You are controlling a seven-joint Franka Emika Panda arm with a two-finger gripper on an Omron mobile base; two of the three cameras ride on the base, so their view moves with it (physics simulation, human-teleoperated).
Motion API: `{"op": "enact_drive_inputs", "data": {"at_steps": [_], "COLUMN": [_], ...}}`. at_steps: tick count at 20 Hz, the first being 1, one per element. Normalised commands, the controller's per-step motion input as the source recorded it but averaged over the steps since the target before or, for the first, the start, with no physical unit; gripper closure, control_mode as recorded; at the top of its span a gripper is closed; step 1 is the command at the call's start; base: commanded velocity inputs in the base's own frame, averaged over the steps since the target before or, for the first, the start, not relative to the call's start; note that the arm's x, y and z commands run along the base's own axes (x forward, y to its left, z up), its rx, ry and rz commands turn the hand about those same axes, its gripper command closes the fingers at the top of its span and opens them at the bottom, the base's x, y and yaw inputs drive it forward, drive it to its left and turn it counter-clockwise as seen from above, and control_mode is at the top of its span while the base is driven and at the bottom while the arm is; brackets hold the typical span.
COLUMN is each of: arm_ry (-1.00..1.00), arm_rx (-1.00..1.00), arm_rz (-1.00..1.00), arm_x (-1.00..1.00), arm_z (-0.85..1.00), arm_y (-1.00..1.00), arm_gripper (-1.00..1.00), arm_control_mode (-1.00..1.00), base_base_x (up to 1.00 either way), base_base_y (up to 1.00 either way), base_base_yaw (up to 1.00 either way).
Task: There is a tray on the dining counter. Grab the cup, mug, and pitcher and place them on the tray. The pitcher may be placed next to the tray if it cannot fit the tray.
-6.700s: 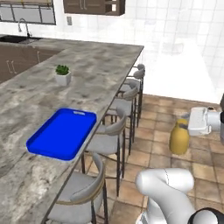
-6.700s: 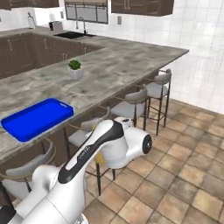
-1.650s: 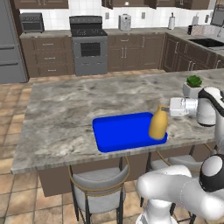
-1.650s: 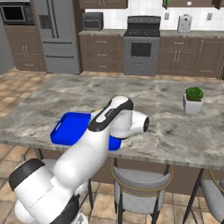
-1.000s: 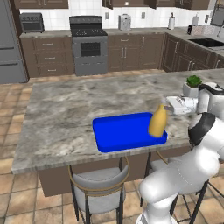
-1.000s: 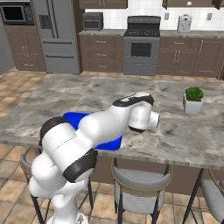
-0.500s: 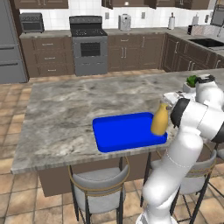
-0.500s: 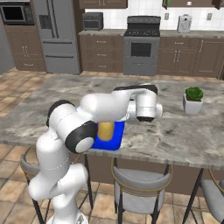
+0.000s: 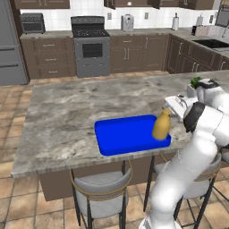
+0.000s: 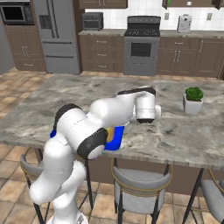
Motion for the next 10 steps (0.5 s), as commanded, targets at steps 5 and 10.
{"op": "enact_drive_inputs", "data": {"at_steps": [5,10], "arm_ry": [-0.04,0.00], "arm_rx": [0.01,0.00], "arm_rz": [0.00,0.00], "arm_x": [-0.02,0.05], "arm_z": [-0.24,-0.16], "arm_y": [0.11,0.07], "arm_gripper": [1.00,1.00], "arm_control_mode": [-1.00,-1.00], "base_base_x": [0.00,0.00], "base_base_y": [0.00,0.00], "base_base_yaw": [0.00,0.00]}}
